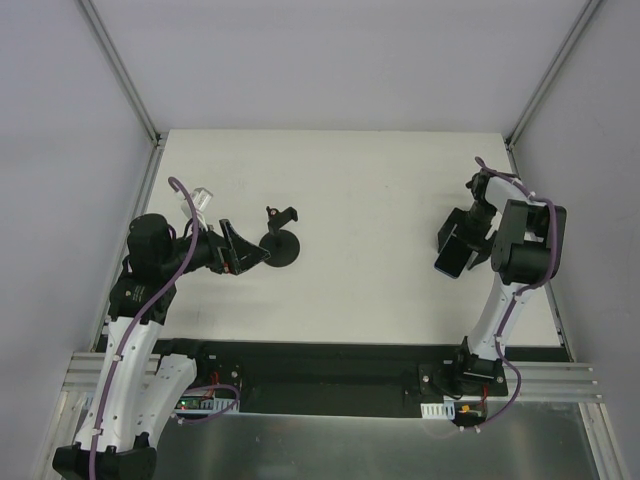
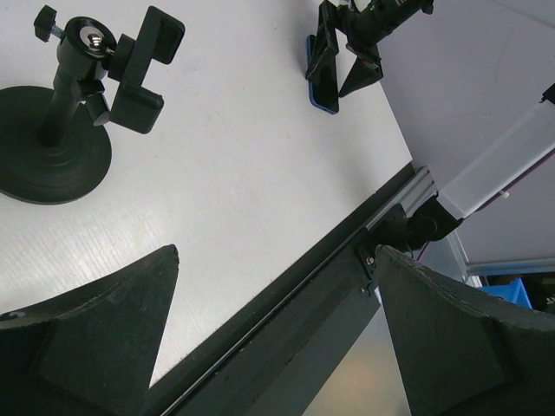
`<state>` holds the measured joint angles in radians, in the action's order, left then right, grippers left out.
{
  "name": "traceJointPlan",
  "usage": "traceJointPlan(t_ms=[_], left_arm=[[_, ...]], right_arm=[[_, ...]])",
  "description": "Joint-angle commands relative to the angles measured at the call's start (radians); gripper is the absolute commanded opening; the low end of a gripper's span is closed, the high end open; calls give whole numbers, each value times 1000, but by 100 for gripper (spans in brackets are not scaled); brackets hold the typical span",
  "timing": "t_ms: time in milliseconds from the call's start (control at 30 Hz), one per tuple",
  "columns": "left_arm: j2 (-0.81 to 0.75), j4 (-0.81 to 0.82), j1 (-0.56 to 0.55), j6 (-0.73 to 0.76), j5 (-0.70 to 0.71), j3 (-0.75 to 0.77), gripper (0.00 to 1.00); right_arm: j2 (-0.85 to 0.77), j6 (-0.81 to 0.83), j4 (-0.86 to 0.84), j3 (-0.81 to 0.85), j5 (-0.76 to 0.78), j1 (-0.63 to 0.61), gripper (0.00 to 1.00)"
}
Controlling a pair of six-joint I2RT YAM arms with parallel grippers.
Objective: Place the phone on the phone stand
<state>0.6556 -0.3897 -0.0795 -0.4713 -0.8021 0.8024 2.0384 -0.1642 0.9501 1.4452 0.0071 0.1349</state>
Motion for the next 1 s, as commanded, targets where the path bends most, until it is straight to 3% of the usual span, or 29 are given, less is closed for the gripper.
traceJointPlan(t_ms=[0,133,267,467,633,967], left_arm=[[-16,14,-6,25,-8,-5,94],[-14,11,-6,16,-12,12,94],[-16,11,-6,8,-3,6,94],[4,11,-6,10,-11,3,93],[22,11,-16,-4,7,37,92],[176,78,-206,-43,115,129,91]], right_arm=[[17,-24,-30,-23,2,-3,91],[13,-35,-56,-37,25,-8,81],[-24,-20,-117,-89,51,-11,62],[-151,-15,-257,-219,53,-21,41],[-288,-14,-352,-295,62,-43,35],[-487,55,-504,-417,2,-72,28]])
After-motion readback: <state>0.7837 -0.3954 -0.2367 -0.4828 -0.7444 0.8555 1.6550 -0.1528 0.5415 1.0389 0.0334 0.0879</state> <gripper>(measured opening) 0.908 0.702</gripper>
